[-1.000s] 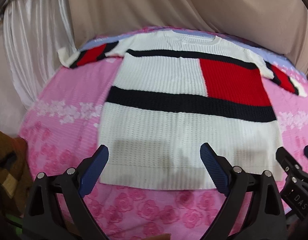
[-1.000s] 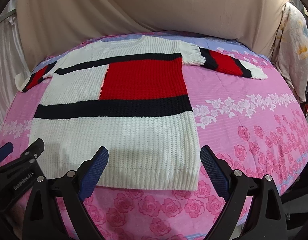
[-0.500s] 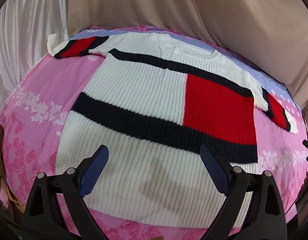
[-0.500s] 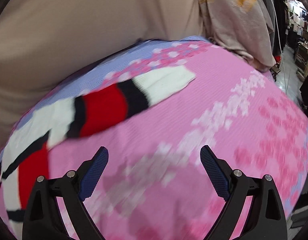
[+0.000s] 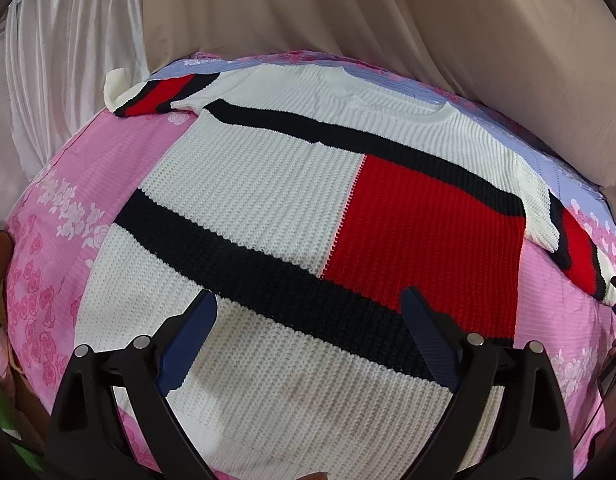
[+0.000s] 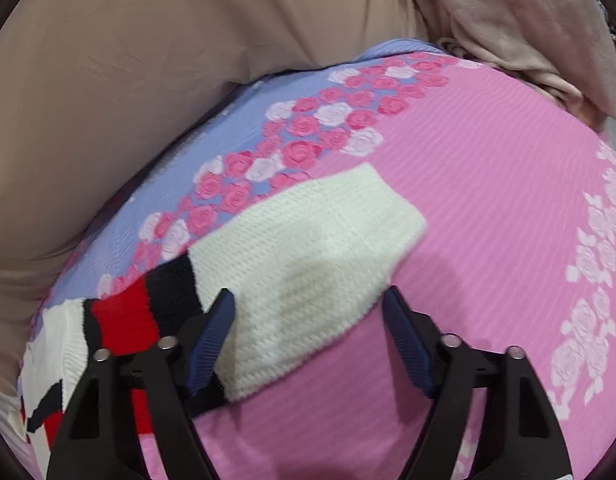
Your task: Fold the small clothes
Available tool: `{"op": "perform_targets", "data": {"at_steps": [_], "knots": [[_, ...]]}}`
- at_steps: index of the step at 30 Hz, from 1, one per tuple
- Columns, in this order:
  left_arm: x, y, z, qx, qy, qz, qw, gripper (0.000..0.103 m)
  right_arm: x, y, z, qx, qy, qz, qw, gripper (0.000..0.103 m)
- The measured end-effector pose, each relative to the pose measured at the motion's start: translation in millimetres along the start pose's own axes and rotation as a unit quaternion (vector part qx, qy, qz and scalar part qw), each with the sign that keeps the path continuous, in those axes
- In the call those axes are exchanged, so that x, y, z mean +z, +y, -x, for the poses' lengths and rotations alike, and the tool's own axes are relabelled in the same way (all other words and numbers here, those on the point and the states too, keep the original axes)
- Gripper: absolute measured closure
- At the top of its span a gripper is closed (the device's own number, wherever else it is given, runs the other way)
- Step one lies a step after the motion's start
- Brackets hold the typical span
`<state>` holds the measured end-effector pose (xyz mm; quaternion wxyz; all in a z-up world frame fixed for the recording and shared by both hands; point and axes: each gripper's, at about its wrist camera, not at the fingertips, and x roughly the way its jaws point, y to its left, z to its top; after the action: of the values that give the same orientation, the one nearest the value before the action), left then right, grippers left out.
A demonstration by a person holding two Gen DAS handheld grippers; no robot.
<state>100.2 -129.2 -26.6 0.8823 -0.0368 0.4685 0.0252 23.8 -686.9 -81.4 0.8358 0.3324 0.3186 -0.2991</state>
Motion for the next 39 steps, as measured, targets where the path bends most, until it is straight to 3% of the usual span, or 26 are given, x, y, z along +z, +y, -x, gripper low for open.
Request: {"op": "perform_targets", "data": {"at_steps": [2, 3, 8, 14, 17, 21, 23, 25, 27, 30, 35, 39], "knots": [[-1.4, 0.4, -2.7, 0.001, 0.004, 0.002, 1.0000, 0.012, 4.4, 0.0, -1.4, 0.018, 0.006, -0.011, 1.000, 0.072], [-1.9, 0.5, -3.7, 0.001, 0.006, 0.002, 1.0000, 0.012, 6.1, 0.4, 0.9, 0.024, 0.005, -0.015, 1.000, 0.093], [-0.8, 7.7, -7.1, -0.010, 0.008, 0.003, 0.9999, 0.012, 16.3, 37.3, 45.3, 0.091, -0.039, -0.025, 0.995, 0.094], [11.3, 37.9, -7.3, -0.024, 0.004, 0.018, 0.9995, 0.012, -0.2, 179.1, 98.7, 0.210, -0.047, 0.057, 0.975, 0.094], [19.9, 63.7, -5.0, -0.026, -0.002, 0.029, 0.9992, 0.012, -33.7, 272.4, 107.2, 0.266, -0.022, 0.112, 0.957, 0.094], [33.9, 104.8, -5.5, -0.019, -0.011, 0.040, 0.9990, 0.011, -110.7, 396.4, 86.4, 0.315, 0.044, 0.183, 0.930, 0.090], [43.4, 125.2, -10.0, -0.020, -0.008, 0.044, 0.9988, 0.010, -159.3, 444.8, 66.3, 0.311, 0.079, 0.227, 0.919, 0.088], [56.0, 142.2, -16.3, -0.030, -0.001, 0.048, 0.9984, 0.010, -198.7, 469.0, 61.8, 0.287, 0.095, 0.267, 0.915, 0.082], [70.5, 153.7, -21.0, -0.046, -0.003, 0.048, 0.9978, 0.009, -223.6, 470.0, 71.1, 0.267, 0.084, 0.289, 0.916, 0.078], [94.4, 153.0, -31.1, -0.082, -0.010, 0.043, 0.9957, 0.008, -240.1, 431.3, 96.0, 0.220, 0.047, 0.286, 0.931, 0.049], [132.9, 111.1, -79.9, -0.155, 0.028, 0.052, 0.9862, 0.008, -234.8, 346.7, 92.5, 0.100, 0.058, 0.247, 0.962, 0.048], [151.0, 63.9, -132.9, -0.185, 0.077, 0.071, 0.9771, 0.008, -211.4, 303.6, 72.8, 0.059, 0.058, 0.197, 0.977, 0.048]]}}
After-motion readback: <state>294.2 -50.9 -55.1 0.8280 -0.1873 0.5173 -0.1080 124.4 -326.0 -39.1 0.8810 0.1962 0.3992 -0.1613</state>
